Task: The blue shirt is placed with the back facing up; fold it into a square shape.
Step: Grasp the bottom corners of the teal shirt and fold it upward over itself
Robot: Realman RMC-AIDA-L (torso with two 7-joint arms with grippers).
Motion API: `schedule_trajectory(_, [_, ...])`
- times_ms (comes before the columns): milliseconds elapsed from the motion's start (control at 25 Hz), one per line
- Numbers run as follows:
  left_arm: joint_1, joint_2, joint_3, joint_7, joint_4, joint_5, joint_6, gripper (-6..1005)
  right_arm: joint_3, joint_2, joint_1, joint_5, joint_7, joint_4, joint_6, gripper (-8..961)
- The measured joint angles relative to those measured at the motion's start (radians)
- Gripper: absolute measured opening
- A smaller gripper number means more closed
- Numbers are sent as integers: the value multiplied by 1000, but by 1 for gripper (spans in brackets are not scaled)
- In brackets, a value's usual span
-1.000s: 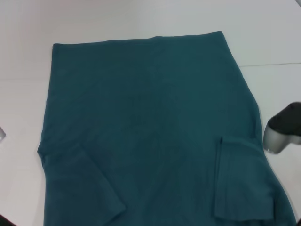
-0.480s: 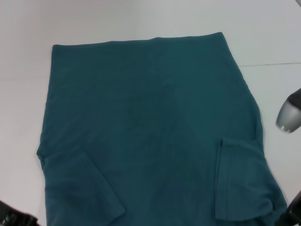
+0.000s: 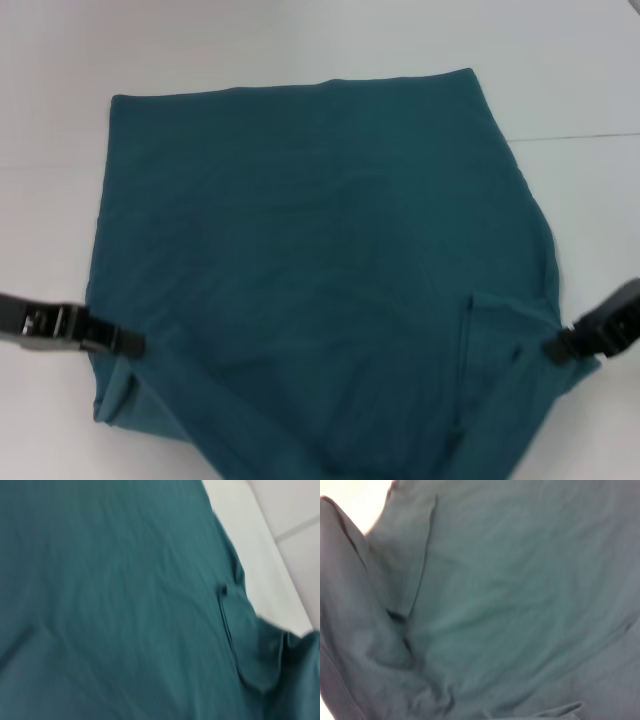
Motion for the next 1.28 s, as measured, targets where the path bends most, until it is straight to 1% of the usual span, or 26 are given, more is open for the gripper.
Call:
schedule_trajectory(280, [11, 0, -37, 0, -14, -39, -133, 62, 24, 12, -8, 56, 0, 13, 113, 61])
schedule_trajectory(320, [18, -1, -39, 0, -14, -45, -166, 62, 37, 18, -9, 60, 0, 31, 147, 61])
schedule_trajectory(360, [18, -1, -39, 0, -14, -45, -166, 62, 37, 18, -9, 60, 0, 31, 147, 61])
schedule_trajectory(520, [40, -6, -40, 15, -9, -90, -224, 61, 68, 31, -16, 85, -11, 62, 207, 61])
schedule_trajectory(640, [51, -7, -40, 33, -9, -123, -265, 61, 85, 35, -22, 92, -16, 73, 251, 61])
schedule_trajectory(680, [59, -12, -32, 53, -15, -145, -317, 61, 101, 38, -30, 98, -20, 99, 310, 61])
schedule_trajectory(1280, [74, -25, -33, 90, -19, -180, -409, 62, 122, 41, -52, 133, -24, 149, 484, 70])
